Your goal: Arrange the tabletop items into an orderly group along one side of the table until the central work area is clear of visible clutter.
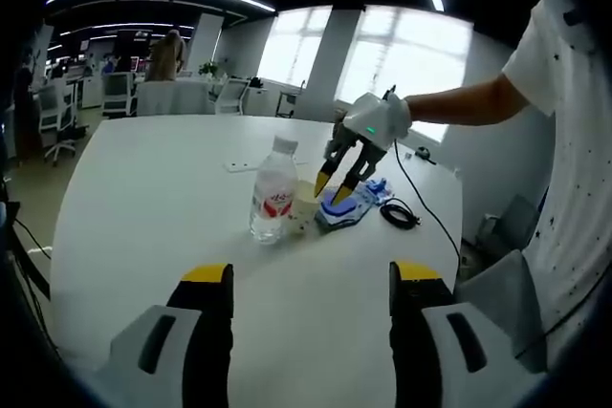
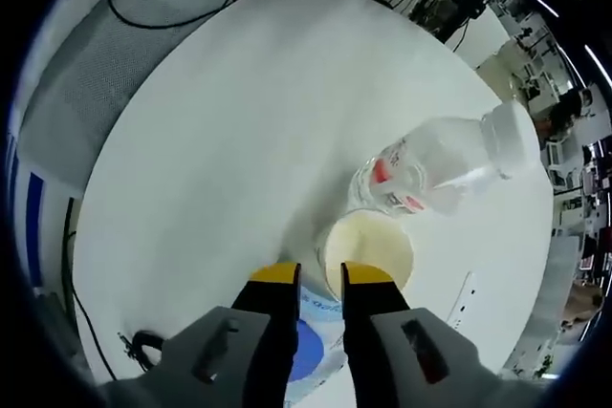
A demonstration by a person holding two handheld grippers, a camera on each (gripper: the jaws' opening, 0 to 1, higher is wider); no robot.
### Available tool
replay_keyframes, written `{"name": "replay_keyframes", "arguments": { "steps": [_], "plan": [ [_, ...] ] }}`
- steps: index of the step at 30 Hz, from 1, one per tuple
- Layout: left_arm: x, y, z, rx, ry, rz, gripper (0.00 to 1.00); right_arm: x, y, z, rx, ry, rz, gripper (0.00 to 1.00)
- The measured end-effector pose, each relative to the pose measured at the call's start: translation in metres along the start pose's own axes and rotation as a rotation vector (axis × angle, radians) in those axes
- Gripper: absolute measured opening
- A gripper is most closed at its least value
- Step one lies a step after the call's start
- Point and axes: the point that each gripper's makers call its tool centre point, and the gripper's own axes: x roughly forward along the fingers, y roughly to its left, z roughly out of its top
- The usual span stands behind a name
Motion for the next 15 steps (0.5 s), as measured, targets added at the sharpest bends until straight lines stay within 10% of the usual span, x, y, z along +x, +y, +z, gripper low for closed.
{"name": "replay_keyframes", "arguments": {
  "steps": [15],
  "plan": [
    [-0.001,-0.004,0.008,0.022,0.001,-0.001,0.69,-0.012,0.001,0.002,0.139,-0.064,-0.047,0.38]
  ]
}}
